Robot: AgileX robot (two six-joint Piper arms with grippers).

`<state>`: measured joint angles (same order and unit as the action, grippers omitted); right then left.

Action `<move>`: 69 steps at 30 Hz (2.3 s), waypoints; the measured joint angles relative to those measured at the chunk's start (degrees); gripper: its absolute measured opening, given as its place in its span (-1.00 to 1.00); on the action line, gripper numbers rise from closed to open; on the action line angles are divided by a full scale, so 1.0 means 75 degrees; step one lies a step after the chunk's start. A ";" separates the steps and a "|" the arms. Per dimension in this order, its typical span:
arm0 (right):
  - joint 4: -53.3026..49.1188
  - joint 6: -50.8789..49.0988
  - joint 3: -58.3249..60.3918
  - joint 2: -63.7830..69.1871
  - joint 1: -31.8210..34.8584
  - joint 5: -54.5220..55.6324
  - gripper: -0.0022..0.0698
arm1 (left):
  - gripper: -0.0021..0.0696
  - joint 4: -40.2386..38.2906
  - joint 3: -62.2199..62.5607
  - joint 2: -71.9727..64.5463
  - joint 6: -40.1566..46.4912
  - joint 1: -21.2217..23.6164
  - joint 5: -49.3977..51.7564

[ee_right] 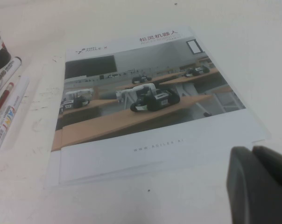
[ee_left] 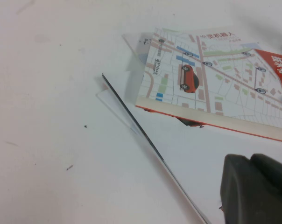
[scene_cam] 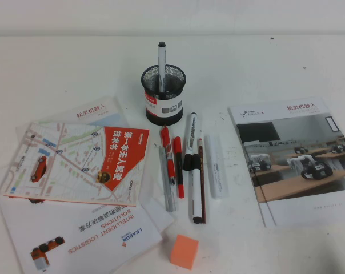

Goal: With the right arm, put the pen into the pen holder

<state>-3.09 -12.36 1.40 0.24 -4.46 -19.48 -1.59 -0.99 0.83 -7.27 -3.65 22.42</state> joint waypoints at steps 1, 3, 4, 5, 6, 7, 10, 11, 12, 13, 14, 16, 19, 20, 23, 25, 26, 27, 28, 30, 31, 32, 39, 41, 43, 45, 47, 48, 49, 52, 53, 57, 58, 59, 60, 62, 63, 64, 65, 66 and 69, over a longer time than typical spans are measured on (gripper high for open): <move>0.0000 0.0000 0.0000 0.0000 0.0000 0.0000 -1.00 | -0.95 0.0000 0.0000 0.0000 0.0000 0.0000 0.0000; 0.0000 0.0000 0.0000 0.0000 0.0000 0.0000 -1.00 | -0.95 0.0000 0.0000 0.0000 0.0000 0.0000 0.0000; 0.0000 0.0000 0.0000 0.0000 0.0000 0.0000 -1.00 | -0.95 0.0000 0.0000 0.0000 0.0000 0.0000 0.0000; 0.0000 0.0000 0.0000 0.0000 0.0000 0.0000 -1.00 | -0.95 0.0000 0.0000 0.0000 0.0000 0.0000 0.0000; 0.0000 0.0000 0.0000 0.0000 0.0000 0.0000 -1.00 | -0.95 0.0000 0.0000 0.0000 0.0000 0.0000 0.0000; 0.0000 0.0000 0.0000 0.0000 0.0000 0.0000 -1.00 | -0.95 0.0000 0.0000 0.0000 0.0000 0.0000 0.0000; 0.0000 0.0000 0.0000 0.0000 0.0000 0.0000 -1.00 | -0.95 0.0000 0.0000 0.0000 0.0000 0.0000 0.0000; 0.0000 0.0000 0.0000 0.0000 0.0000 0.0000 -1.00 | -0.95 0.0000 0.0000 0.0000 0.0000 0.0000 0.0000; 0.0000 0.0000 0.0000 0.0000 0.0000 0.0000 -1.00 | -0.95 0.0000 0.0000 0.0000 0.0000 0.0000 0.0000; 0.0000 0.0000 0.0000 0.0000 0.0000 0.0000 -1.00 | -0.95 0.0000 0.0000 0.0000 0.0000 0.0000 0.0000; 0.0000 0.0000 0.0000 0.0000 0.0000 0.0000 -1.00 | -0.95 0.0000 0.0000 0.0000 0.0000 0.0000 0.0000; 0.0000 0.0000 0.0000 0.0000 0.0000 0.0000 -1.00 | -0.95 0.0000 0.0000 0.0000 0.0000 0.0000 0.0000; 0.0000 0.0000 0.0000 0.0000 0.0000 0.0000 -1.00 | -0.95 0.0000 0.0000 0.0000 0.0000 0.0000 0.0000; 0.0000 0.0000 0.0000 0.0000 0.0000 0.0000 -1.00 | -0.95 0.0000 0.0000 0.0000 0.0000 0.0000 0.0000; 0.0000 0.0000 0.0000 0.0000 0.0000 0.0000 -1.00 | -0.95 0.0000 0.0000 0.0000 0.0000 0.0000 0.0000; 0.0000 0.0000 0.0000 0.0000 0.0000 0.0000 -1.00 | -0.95 0.0000 0.0000 0.0000 0.0000 0.0000 0.0000; 0.0000 0.0000 0.0000 0.0000 0.0000 0.0000 -1.00 | -0.95 0.0000 0.0000 0.0000 0.0000 0.0000 0.0000; 0.0000 0.0000 0.0000 0.0000 0.0000 0.0000 -1.00 | -0.95 0.0000 0.0000 0.0000 0.0000 0.0000 0.0000; 0.0000 0.0000 0.0000 0.0000 0.0000 0.0000 -1.00 | -0.95 0.0000 0.0000 0.0000 0.0000 0.0000 0.0000; 0.0000 0.0000 0.0000 0.0000 0.0000 0.0000 -1.00 | -0.95 0.0000 0.0000 0.0000 0.0000 0.0000 0.0000; 0.0000 0.0000 0.0000 0.0000 0.0000 0.0000 -1.00 | -0.95 0.0000 0.0000 0.0000 0.0000 0.0000 0.0000; 0.0000 0.0000 0.0000 0.0000 0.0000 0.0000 -1.00 | -0.95 0.0000 0.0000 0.0000 0.0000 0.0000 0.0000; 0.0000 0.0000 0.0004 0.0000 0.0000 0.0000 -1.00 | -0.95 0.0000 0.0000 0.0000 0.0000 0.0000 0.0000; 0.0000 0.0000 0.0004 0.0000 0.0000 0.0000 -1.00 | -0.95 0.0000 0.0000 0.0000 0.0000 0.0000 0.0000; 0.0000 0.0000 0.0004 0.0000 0.0000 0.0000 -1.00 | -0.95 0.0000 0.0000 0.0000 0.0000 0.0000 0.0000; 0.0045 0.0000 0.0004 0.0000 0.0000 0.0000 -1.00 | -0.95 0.0000 0.0000 0.0000 0.0000 0.0000 0.0000; 0.0121 0.0000 0.0004 0.0000 0.0000 0.0000 -1.00 | -0.95 0.0000 0.0000 0.0000 0.0000 0.0000 0.0000; 0.0145 0.0000 0.0004 0.0000 0.0000 0.0000 -1.00 | -0.95 0.0000 0.0000 0.0000 0.0000 0.0000 0.0000; 0.0162 0.0000 0.0004 0.0000 0.0000 0.0000 -1.00 | -0.95 0.0000 0.0000 0.0000 0.0000 0.0000 0.0000; 0.0194 0.0000 0.0004 0.0000 0.0000 0.0000 -1.00 | -0.95 0.0000 0.0000 0.0000 0.0000 0.0000 0.0000; 0.0194 0.0000 0.0004 0.0000 0.0000 0.0000 -1.00 | -0.95 0.0000 0.0000 0.0000 0.0000 0.0000 0.0000; 0.0297 0.0000 0.0004 0.0000 0.0000 0.0015 -1.00 | -0.95 0.0000 0.0000 0.0000 0.0000 0.0000 0.0000; 0.0317 0.0000 0.0004 0.0000 0.0000 0.0015 -1.00 | -0.95 0.0000 0.0000 0.0000 0.0000 0.0000 0.0000; 0.0336 0.0000 0.0004 0.0000 0.0000 0.0015 -1.00 | -0.95 0.0000 0.0000 0.0000 0.0000 0.0000 0.0000; 0.0336 0.0000 0.0004 0.0000 0.0000 0.0015 -1.00 | -0.95 0.0000 0.0000 0.0000 0.0000 0.0000 0.0000; 0.0336 0.0000 0.0004 0.0000 0.0000 0.0015 -1.00 | -0.95 0.0000 0.0000 0.0000 0.0000 0.0000 0.0000; 0.0336 0.0000 0.0004 0.0000 0.0000 0.0015 -1.00 | -0.95 0.0000 0.0000 0.0000 0.0000 0.0000 0.0000; 0.0346 0.0000 0.0004 0.0000 0.0000 0.0015 -1.00 | -0.95 0.0000 0.0000 0.0000 0.0000 0.0000 0.0000; 0.0346 0.0000 0.0004 0.0000 0.0000 0.0015 -1.00 | -0.95 0.0000 0.0000 0.0000 0.0000 0.0000 0.0000; 0.0346 0.0000 0.0004 0.0000 0.0000 0.0015 -1.00 | -0.95 0.0000 0.0000 0.0000 0.0000 0.0000 0.0000; 0.0353 0.0000 0.0004 0.0000 0.0000 0.0015 -1.00 | -0.95 0.0000 0.0000 0.0000 0.0000 0.0000 0.0000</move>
<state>-0.44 -12.36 1.43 0.24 -4.46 -19.37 -1.59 -0.99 0.83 -7.27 -3.65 22.42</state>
